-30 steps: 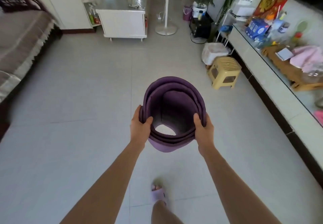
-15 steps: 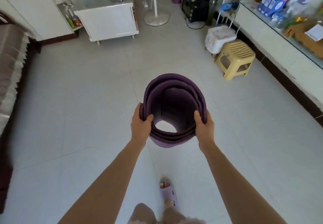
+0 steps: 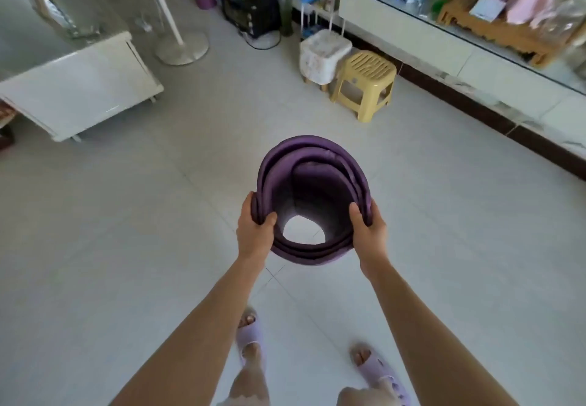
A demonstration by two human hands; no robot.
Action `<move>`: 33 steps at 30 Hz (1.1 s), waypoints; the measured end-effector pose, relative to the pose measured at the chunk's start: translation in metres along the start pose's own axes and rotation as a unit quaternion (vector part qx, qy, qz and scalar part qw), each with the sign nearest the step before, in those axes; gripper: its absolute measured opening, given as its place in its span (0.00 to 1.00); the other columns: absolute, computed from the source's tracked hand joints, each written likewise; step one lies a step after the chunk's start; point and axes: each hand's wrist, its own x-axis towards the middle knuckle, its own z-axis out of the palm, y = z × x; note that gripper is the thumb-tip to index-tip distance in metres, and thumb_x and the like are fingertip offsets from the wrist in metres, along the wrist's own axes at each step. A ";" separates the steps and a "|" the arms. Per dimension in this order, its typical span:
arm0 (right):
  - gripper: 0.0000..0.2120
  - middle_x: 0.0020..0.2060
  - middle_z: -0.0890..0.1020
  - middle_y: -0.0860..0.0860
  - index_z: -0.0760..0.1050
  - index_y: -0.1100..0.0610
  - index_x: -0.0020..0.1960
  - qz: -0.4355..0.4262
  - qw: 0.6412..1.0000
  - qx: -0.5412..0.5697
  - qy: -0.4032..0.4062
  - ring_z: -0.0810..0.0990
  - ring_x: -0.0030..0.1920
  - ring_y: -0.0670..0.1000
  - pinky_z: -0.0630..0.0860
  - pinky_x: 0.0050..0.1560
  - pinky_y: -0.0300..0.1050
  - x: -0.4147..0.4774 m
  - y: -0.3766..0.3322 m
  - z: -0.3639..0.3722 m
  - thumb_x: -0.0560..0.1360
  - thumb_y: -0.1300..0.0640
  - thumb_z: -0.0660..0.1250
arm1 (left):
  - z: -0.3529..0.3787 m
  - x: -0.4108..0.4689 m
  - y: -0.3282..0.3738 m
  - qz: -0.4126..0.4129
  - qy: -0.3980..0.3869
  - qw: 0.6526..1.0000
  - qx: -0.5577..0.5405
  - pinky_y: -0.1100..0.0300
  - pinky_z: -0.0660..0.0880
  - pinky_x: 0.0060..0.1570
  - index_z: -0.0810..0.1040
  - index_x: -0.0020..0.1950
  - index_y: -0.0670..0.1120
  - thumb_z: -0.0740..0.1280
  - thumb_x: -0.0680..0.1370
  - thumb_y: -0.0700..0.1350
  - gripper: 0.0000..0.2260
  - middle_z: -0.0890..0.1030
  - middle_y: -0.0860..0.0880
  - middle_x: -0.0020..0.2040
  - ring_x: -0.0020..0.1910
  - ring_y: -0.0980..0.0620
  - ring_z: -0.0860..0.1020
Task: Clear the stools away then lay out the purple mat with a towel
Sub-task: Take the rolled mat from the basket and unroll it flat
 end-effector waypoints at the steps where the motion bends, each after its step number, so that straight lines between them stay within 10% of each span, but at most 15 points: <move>1: 0.17 0.56 0.80 0.47 0.71 0.50 0.67 0.003 1.000 0.009 0.010 0.78 0.58 0.49 0.73 0.62 0.47 -0.006 0.002 0.011 0.79 0.52 0.63 | -0.009 0.010 -0.001 0.003 -0.005 1.000 0.010 0.55 0.70 0.62 0.67 0.71 0.46 0.67 0.74 0.35 0.26 0.76 0.50 0.62 0.62 0.47 0.74; 12: 0.16 0.53 0.80 0.44 0.72 0.50 0.66 0.033 0.988 0.042 0.146 0.78 0.54 0.47 0.73 0.59 0.44 -0.061 0.034 0.117 0.79 0.52 0.63 | -0.093 0.081 -0.027 0.018 -0.118 0.989 0.084 0.47 0.67 0.68 0.65 0.73 0.46 0.67 0.74 0.36 0.27 0.73 0.45 0.69 0.67 0.44 0.71; 33: 0.16 0.56 0.81 0.47 0.73 0.51 0.66 0.030 0.962 0.097 0.252 0.78 0.58 0.46 0.74 0.62 0.47 -0.007 0.171 0.252 0.79 0.53 0.62 | -0.109 0.237 -0.147 0.085 -0.224 0.963 0.120 0.64 0.66 0.58 0.67 0.72 0.47 0.67 0.74 0.36 0.27 0.74 0.55 0.59 0.57 0.56 0.73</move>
